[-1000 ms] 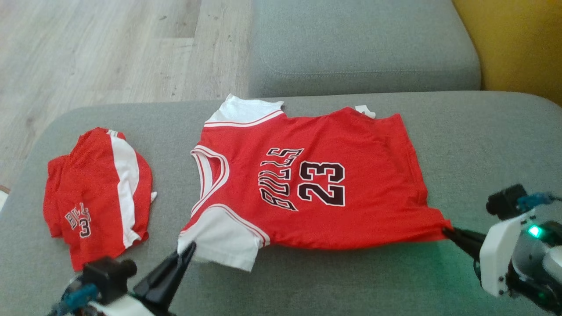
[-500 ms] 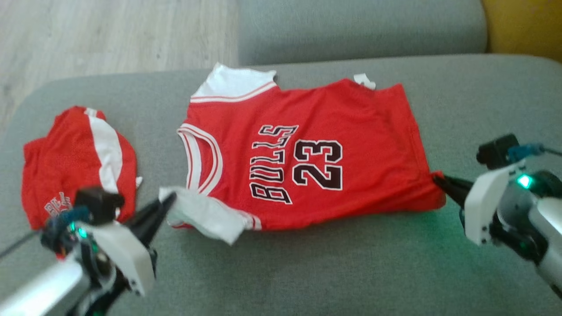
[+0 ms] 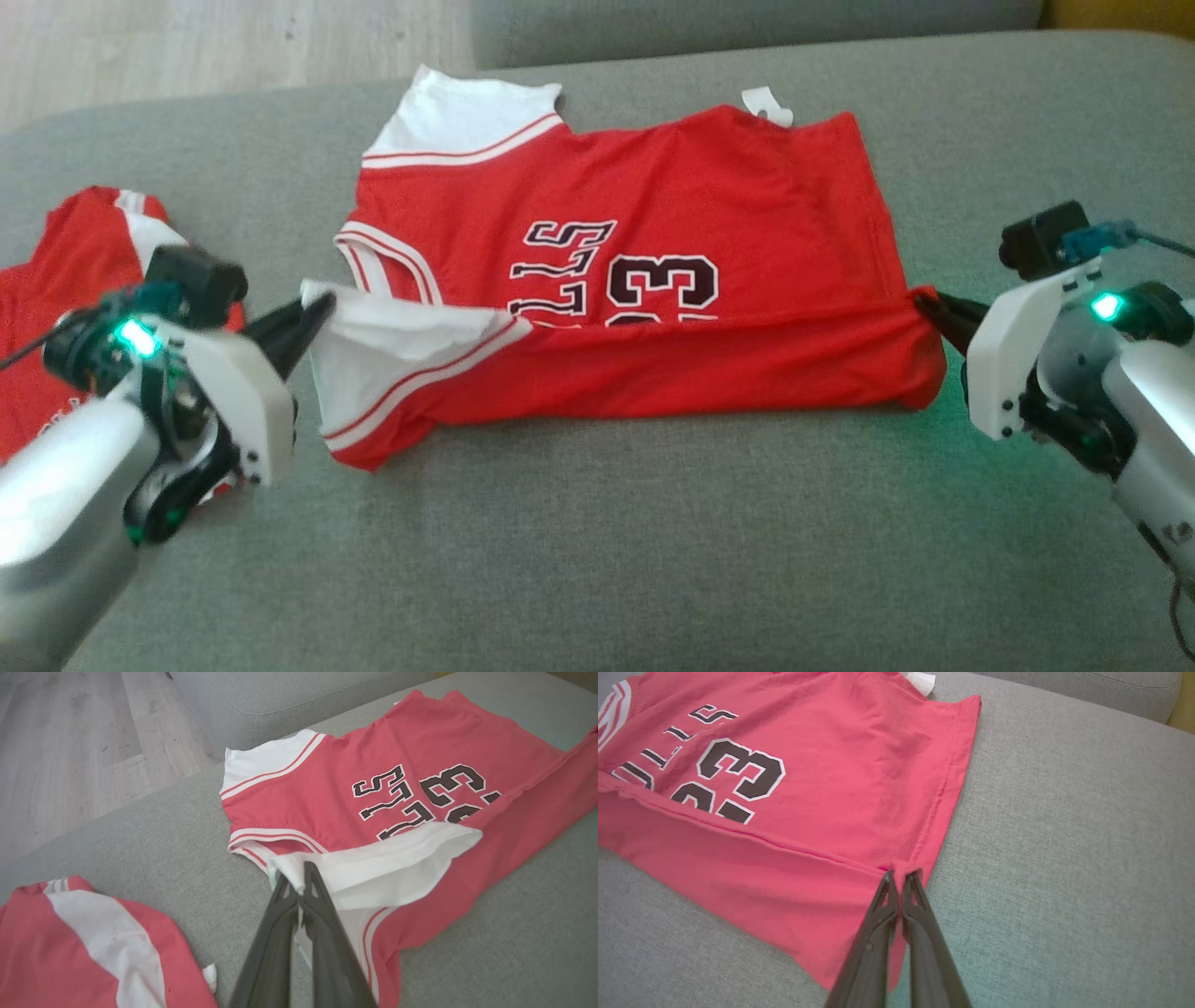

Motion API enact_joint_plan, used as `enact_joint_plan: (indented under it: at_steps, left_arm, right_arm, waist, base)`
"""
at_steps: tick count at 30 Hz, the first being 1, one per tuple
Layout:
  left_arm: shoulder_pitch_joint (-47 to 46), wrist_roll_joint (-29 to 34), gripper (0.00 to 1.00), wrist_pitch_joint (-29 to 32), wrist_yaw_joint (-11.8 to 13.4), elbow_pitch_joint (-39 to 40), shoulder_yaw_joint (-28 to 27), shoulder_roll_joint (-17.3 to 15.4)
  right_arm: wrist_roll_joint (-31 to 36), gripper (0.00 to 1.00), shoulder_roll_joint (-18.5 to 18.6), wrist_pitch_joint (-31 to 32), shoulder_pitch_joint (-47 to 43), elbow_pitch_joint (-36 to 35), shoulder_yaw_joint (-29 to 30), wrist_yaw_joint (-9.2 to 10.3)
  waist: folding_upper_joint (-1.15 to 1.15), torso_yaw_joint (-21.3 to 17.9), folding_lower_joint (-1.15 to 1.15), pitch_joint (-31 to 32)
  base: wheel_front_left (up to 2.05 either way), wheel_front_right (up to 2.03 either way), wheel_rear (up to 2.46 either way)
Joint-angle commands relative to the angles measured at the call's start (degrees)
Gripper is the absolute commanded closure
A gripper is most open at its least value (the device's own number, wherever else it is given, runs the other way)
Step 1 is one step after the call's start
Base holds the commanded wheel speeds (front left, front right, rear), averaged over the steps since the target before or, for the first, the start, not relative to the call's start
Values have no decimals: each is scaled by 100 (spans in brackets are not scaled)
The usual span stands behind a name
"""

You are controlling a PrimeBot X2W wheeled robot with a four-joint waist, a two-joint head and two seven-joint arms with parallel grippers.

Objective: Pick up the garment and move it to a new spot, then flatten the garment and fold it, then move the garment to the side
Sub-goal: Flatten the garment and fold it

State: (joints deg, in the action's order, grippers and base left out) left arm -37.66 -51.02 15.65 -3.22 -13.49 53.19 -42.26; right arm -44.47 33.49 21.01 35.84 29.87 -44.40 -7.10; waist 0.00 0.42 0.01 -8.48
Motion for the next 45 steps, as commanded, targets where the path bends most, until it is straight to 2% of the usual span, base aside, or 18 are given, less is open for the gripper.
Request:
enact_joint_plan:
  at_steps: [1,7,13,14,15,16,18,19,20,21,26,27,29,34,36,41,45]
  left_arm:
    - [-496,85,100,-1,-78,-99,-245,-99]
    - [-1013,309,100,30,-291,-660,-49,143]
    - [-1444,517,100,-69,-374,-1149,122,337]
    - [-1523,564,100,-112,-381,-1263,147,382]
    - [-1597,624,80,-171,-384,-1387,169,431]
    - [-1663,700,0,-261,-384,-1508,187,484]
    - [-1738,756,0,-491,-323,-1762,147,620]
    - [-1769,720,0,-808,-212,-1972,22,777]
    - [-1769,720,0,-808,-212,-1972,22,777]
    - [-1793,723,0,-1258,-39,-2109,-134,915]
    - [-1571,584,0,-2686,475,-2128,-682,1248]
    - [-1486,679,0,-2843,516,-2033,-678,1254]
    - [-1273,863,0,-3019,804,-1792,-818,1283]
    - [-214,1190,0,-3061,1453,-622,-1660,1567]
    - [388,1278,0,-3062,1601,-220,-1970,1726]
    - [1704,1644,0,-3064,1764,429,-2410,2100]
    - [2514,1898,0,-3064,1749,635,-2650,2371]
  right_arm:
    - [75,100,25,-49,205,-25,15,-39]
    - [134,100,-54,-85,450,175,-68,-39]
    - [135,100,-136,-81,624,306,-165,-39]
    - [137,60,-164,-103,664,336,-170,-39]
    - [133,0,-195,-128,696,380,-166,-39]
    - [138,0,-228,-175,729,396,-181,-39]
    - [149,0,-297,-373,803,478,-107,-39]
    - [150,0,-405,-736,860,603,99,-39]
    - [150,0,-405,-736,860,603,99,-39]
    - [230,0,-520,-1235,901,698,319,-39]
    - [579,0,-875,-2701,810,784,1015,-39]
    - [668,0,-953,-2963,756,783,1180,-39]
    - [917,0,-1105,-3355,613,754,1554,-39]
    - [1646,0,-1639,-3586,-130,257,2614,-39]
    - [1895,0,-1964,-3595,-558,-102,3076,-39]
    - [2532,0,-2714,-3599,-1735,-951,3794,-39]
    - [2889,0,-2978,-3543,-2579,-1502,4023,-39]
  waist:
    - [0,-57,-1,-118]
    - [0,-100,-1,-342]
    - [0,-143,-1,-502]
    - [0,-149,-1,-527]
    - [0,-151,-1,-547]
    - [0,-153,-1,-562]
    - [0,-157,-1,-568]
    - [0,-153,-1,-536]
    - [0,-153,-1,-536]
    - [0,-134,-1,-474]
    - [0,-55,-1,-155]
    - [0,-43,-1,-79]
    - [0,-2,-1,78]
    - [0,79,-1,458]
    - [0,91,-1,597]
    - [0,128,-1,911]
    - [0,142,-1,1026]
  base:
    - [0,0,0]
    - [0,0,0]
    - [0,0,0]
    - [0,0,0]
    - [0,0,0]
    - [0,0,0]
    - [0,0,0]
    - [0,0,0]
    - [0,0,0]
    - [0,0,0]
    - [0,0,0]
    - [0,0,0]
    - [0,0,0]
    - [0,0,0]
    - [0,0,0]
    - [0,0,0]
    - [0,0,0]
